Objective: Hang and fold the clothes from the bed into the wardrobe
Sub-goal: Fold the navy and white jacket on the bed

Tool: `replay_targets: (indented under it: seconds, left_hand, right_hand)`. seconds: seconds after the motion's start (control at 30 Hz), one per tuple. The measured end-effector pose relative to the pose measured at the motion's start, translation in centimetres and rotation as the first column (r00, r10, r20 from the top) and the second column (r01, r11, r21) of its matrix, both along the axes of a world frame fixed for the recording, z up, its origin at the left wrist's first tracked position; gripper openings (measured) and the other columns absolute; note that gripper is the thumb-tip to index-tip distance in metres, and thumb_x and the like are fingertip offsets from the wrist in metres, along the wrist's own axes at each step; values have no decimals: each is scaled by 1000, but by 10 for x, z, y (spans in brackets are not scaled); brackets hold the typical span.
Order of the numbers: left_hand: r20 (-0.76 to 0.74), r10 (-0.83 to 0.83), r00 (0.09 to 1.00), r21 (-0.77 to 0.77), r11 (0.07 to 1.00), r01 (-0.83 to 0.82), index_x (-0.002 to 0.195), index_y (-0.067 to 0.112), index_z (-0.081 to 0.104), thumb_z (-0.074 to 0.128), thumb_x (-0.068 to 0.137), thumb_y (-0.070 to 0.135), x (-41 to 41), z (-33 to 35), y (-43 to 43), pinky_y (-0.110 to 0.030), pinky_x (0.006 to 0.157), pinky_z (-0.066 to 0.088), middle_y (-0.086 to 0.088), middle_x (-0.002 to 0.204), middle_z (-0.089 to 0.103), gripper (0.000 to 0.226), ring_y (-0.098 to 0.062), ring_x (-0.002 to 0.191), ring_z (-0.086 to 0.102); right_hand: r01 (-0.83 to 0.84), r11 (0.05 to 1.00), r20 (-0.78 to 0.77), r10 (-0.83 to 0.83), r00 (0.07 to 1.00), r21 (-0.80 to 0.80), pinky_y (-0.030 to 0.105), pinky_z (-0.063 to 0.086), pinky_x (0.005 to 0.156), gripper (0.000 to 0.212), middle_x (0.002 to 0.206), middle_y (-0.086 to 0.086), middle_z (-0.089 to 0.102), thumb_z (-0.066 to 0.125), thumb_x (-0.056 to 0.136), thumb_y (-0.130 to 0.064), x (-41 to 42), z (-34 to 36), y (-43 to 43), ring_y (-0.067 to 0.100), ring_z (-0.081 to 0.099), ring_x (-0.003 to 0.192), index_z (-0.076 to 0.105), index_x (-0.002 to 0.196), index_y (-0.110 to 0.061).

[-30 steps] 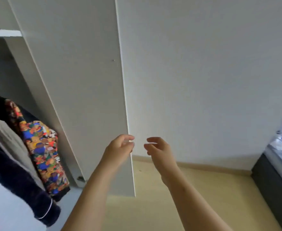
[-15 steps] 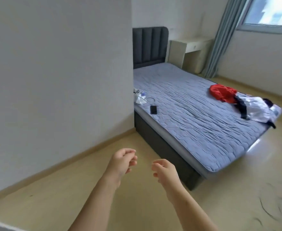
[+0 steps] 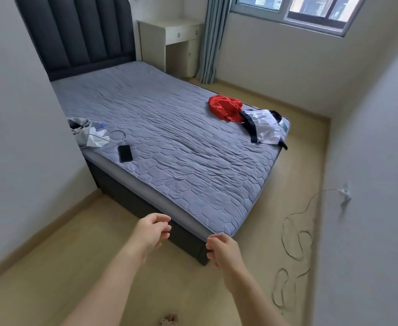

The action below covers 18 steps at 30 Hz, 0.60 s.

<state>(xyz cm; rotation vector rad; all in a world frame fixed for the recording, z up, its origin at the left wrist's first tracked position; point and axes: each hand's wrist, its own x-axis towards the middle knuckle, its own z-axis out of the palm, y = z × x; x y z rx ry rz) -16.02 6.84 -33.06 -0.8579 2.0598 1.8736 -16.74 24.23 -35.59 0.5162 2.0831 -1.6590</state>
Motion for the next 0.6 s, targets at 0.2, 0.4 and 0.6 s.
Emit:
replay_targets:
  seconds: [0.2, 0.4, 0.6]
  left_hand:
    - [41, -145, 989, -3, 989, 145, 97, 21, 59, 44, 96, 17, -115, -2, 17, -25, 66, 42, 1, 90, 65, 15, -12, 84, 61]
    - [79, -297, 952, 9, 955, 297, 96, 21, 57, 43, 97, 18, -197, -8, 67, -24, 65, 41, 1, 89, 61, 14, -11, 80, 58]
    - [109, -340, 934, 12, 940, 341, 91, 19, 56, 43, 96, 16, -285, -24, 144, -24, 63, 39, 0, 82, 60, 15, -11, 75, 56]
  right_hand:
    - [109, 993, 28, -111, 993, 48, 24, 34, 56, 11, 81, 3, 61, 53, 85, -13, -96, 0, 18, 18, 51, 68, 58, 78, -19]
    - [245, 969, 91, -244, 966, -4, 20, 34, 50, 12, 78, 5, 57, 51, 88, -9, -153, -5, 59, 14, 50, 59, 58, 79, -14]
    - [342, 939, 109, -337, 935, -30, 21, 34, 50, 12, 73, 5, 54, 50, 90, -6, -230, -15, 131, 14, 46, 57, 55, 80, -10]
